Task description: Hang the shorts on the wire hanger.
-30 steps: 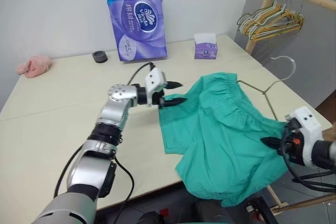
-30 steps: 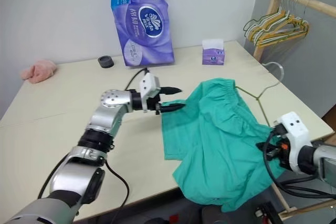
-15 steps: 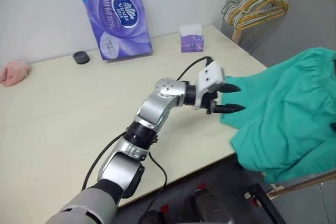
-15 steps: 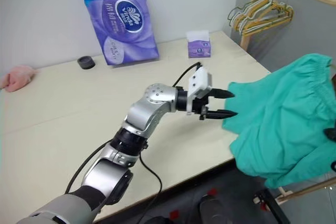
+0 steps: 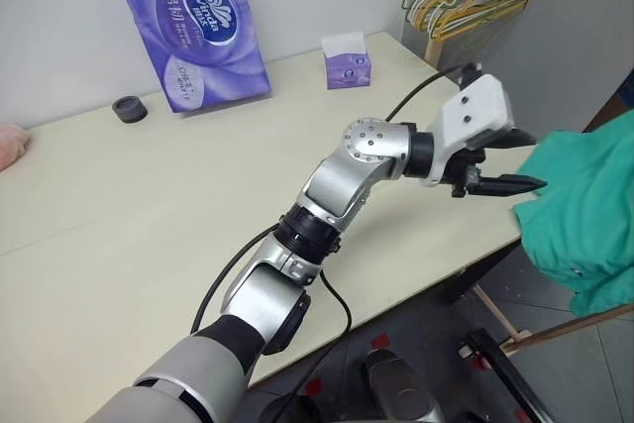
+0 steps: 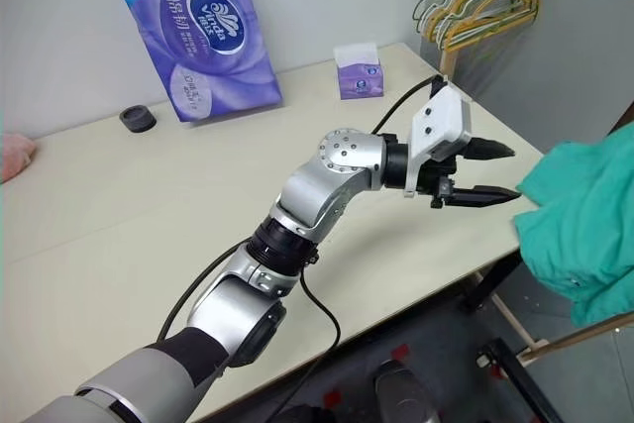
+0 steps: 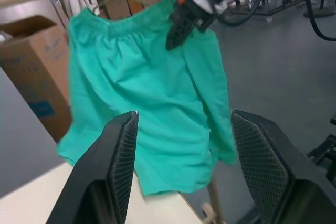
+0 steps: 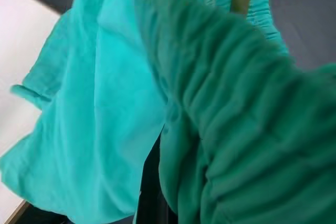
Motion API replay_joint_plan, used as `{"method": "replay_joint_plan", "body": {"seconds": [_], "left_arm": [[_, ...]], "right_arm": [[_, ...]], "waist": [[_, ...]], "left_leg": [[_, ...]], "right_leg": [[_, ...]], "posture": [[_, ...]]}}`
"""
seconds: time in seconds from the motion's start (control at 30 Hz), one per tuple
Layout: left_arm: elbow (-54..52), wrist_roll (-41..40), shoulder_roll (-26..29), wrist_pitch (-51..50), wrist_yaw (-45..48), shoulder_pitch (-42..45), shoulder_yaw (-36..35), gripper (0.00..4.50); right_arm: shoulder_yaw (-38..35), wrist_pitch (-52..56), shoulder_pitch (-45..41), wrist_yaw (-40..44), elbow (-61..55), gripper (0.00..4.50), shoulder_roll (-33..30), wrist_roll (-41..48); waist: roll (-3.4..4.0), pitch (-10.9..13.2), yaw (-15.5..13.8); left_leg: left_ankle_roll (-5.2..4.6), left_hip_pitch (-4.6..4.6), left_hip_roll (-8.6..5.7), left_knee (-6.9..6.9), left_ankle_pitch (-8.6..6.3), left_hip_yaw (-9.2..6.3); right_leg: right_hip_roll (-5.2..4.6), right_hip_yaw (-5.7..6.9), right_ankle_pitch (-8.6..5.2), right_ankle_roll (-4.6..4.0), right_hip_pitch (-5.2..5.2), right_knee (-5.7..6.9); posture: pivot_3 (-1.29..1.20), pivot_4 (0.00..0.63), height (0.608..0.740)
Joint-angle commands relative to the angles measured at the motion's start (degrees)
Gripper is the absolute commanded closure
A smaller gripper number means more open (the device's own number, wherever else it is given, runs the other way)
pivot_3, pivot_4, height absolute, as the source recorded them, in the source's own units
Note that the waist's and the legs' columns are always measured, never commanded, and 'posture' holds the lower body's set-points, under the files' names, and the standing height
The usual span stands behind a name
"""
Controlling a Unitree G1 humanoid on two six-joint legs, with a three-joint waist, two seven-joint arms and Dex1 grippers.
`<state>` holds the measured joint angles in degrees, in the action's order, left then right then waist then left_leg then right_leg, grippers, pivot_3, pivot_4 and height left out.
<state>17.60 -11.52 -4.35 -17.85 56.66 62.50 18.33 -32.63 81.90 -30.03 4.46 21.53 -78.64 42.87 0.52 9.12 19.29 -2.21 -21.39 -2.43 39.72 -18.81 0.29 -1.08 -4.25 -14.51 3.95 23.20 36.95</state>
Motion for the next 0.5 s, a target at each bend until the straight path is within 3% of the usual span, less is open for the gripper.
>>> {"method": "replay_joint_plan", "body": {"seconds": [0.03,0.23,0.5], "left_arm": [[0.4,-0.9,-1.8,1.1,-0.6,2.6,-1.0,1.55],[5.7,-1.6,-4.0,3.0,0.1,7.0,-2.7,1.55],[10.7,-1.1,-5.3,7.1,0.5,10.3,-3.1,1.55]], "right_arm": [[9.3,-9.7,-7.5,6.9,10.1,4.5,-4.6,-7.5],[25.0,-17.7,-21.8,19.4,25.5,4.5,-5.5,-19.9],[30.4,-17.2,-28.2,29.3,32.1,4.5,-4.4,-27.7]], "waist": [[0.04,0.4,0.0],[0.07,1.1,0.0],[0.1,1.2,0.1]], "left_leg": [[-0.04,0.04,-0.01,0.0,-0.02,0.1],[-0.07,0.44,-0.03,-0.22,-0.05,0.58],[-0.06,0.79,-0.02,-0.79,-0.06,1.25]], "right_leg": [[-0.02,-0.04,0.0,0.04,0.0,0.0],[-0.04,-0.67,0.01,0.15,0.0,0.05],[-0.06,-1.35,-0.08,0.32,0.09,0.01]], "posture": [[-0.41,0.19,0.74],[-0.39,0.189,0.74],[-0.38,0.186,0.74]]}}
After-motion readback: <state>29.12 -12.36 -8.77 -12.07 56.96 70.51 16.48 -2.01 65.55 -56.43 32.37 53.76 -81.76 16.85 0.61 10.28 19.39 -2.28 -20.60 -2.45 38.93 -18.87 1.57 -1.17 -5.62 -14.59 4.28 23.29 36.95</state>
